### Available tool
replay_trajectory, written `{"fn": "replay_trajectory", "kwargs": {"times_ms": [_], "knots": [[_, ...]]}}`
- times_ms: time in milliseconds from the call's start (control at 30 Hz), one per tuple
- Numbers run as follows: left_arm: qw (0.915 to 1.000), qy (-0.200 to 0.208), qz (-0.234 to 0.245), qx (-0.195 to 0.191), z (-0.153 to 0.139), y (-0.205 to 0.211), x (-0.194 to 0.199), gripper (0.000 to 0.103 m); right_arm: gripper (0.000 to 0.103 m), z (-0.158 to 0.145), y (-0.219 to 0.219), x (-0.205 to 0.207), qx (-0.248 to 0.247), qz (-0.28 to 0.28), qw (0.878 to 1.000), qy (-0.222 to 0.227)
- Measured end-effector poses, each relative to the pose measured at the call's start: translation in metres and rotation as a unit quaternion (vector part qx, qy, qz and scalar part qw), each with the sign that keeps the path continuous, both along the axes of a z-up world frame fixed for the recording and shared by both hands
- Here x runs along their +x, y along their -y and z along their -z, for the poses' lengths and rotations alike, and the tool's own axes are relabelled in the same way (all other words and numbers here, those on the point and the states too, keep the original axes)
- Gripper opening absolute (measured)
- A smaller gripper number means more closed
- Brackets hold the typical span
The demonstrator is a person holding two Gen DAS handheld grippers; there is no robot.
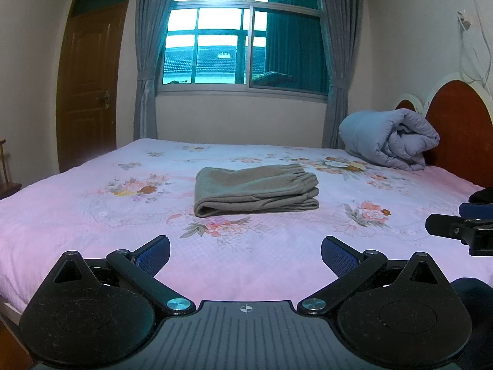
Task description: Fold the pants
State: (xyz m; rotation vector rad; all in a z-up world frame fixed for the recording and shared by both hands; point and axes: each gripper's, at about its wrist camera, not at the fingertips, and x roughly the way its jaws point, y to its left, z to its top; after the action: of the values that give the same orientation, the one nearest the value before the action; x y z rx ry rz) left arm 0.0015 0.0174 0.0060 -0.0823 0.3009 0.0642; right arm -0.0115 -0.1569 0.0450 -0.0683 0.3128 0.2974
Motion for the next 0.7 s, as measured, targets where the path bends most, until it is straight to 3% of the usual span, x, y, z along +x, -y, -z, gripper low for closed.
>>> {"fn": "replay_trajectory", "kwargs": {"times_ms": [700], "knots": [[1.0, 0.003, 0.005, 0.003, -0.0012, -0.0013, -0.0017, 0.103, 0.097, -0.0006, 0.002, 0.0008, -0.002, -0.001, 1.0, 0.001]]}}
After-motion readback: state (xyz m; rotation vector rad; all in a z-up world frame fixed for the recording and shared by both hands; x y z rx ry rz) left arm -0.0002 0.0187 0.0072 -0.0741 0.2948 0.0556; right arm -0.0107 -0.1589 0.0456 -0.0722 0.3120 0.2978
